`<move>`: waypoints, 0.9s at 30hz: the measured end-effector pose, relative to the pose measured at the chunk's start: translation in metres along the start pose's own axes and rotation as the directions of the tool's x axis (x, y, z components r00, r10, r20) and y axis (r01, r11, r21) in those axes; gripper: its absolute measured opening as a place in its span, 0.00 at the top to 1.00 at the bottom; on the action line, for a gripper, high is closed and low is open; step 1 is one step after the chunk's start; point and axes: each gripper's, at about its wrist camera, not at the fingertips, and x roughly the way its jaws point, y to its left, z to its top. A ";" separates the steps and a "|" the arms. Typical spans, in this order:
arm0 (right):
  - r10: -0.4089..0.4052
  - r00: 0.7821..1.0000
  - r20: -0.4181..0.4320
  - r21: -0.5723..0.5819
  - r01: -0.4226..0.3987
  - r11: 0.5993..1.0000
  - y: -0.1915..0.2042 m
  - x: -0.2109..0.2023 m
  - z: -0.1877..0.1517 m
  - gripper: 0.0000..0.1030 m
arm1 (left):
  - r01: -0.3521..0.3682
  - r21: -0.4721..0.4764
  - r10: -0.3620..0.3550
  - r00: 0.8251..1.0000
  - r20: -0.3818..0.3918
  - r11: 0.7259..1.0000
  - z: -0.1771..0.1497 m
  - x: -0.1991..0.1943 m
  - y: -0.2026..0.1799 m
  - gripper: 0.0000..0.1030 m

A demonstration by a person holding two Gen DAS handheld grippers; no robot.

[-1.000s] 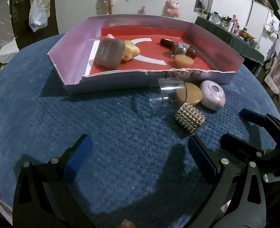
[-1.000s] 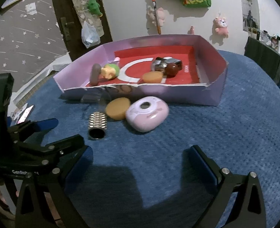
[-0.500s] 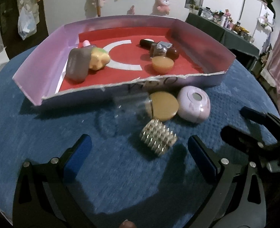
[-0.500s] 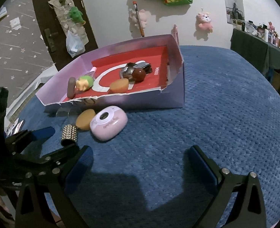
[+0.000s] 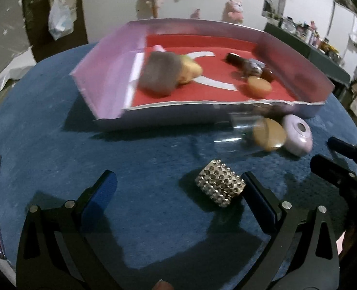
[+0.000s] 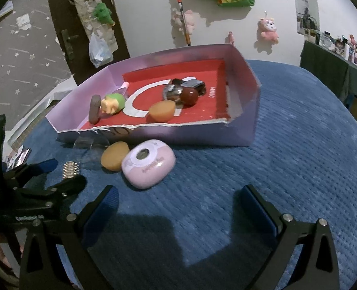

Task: Organize rigid objects
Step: 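Close the left tool on the studded metal cylinder while the right closes on the pink round case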

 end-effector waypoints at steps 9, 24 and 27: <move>-0.028 0.999 -0.033 -0.046 0.027 0.999 0.016 0.013 0.010 0.01 | 0.009 -0.007 -0.009 1.000 -0.005 1.000 0.000 0.001 0.000 0.00; -0.053 0.996 -0.066 -0.122 0.045 0.992 0.032 0.027 0.019 0.34 | 0.014 0.049 -0.016 0.999 0.036 0.999 -0.002 -0.005 -0.017 0.41; -0.037 0.997 -0.063 -0.120 0.030 0.992 0.034 0.025 0.018 0.43 | 0.025 0.041 -0.026 0.999 0.036 0.999 -0.002 -0.006 -0.014 0.44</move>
